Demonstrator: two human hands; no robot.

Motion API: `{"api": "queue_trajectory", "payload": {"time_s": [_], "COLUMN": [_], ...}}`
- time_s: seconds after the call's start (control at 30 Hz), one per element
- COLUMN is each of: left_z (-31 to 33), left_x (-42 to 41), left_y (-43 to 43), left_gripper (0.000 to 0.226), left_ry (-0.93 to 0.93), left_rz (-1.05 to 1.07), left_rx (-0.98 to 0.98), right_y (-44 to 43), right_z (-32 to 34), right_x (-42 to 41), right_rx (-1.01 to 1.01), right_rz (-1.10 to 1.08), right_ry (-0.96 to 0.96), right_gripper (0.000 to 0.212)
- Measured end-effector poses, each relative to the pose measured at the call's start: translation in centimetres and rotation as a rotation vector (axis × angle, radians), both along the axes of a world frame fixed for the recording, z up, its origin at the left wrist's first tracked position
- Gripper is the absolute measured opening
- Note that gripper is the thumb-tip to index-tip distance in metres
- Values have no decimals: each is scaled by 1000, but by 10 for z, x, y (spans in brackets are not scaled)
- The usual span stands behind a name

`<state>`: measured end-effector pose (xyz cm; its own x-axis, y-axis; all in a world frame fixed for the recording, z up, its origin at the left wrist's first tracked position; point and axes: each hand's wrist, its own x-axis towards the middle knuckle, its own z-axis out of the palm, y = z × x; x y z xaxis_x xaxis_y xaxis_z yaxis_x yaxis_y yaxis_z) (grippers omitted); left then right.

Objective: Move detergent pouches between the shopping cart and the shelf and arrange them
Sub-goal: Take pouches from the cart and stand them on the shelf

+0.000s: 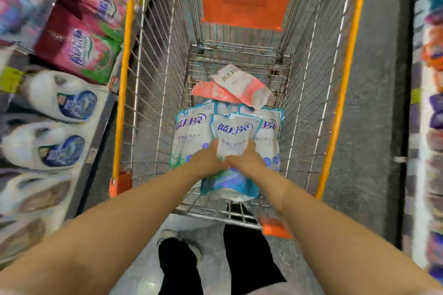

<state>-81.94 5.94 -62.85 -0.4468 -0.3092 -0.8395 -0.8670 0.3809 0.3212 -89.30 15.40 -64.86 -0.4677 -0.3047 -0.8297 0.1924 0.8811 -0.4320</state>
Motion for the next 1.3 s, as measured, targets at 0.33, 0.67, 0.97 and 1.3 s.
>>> {"api": "queue_trajectory", "payload": {"time_s": [0.33,0.67,0.97,1.3], "left_z": [3,48,193,380], "left_x": [-8,-12,6,167], "left_y": [1,-8,-69,-156], "left_gripper": [73,46,19,20], "left_ry": [-76,7,490,905], "left_rz": [-126,-125,367,801], "left_rx": [-108,-198,-570,-1059], "right_y": [9,4,-99,-221], "right_z": [-1,44,193,381], "right_x": [-4,-10,3,151], "right_rx": [142,95,-563,-1200], "right_rz": [19,158,152,429], "right_ry": [35,190,447,476], "right_gripper": [94,70,24,14]}}
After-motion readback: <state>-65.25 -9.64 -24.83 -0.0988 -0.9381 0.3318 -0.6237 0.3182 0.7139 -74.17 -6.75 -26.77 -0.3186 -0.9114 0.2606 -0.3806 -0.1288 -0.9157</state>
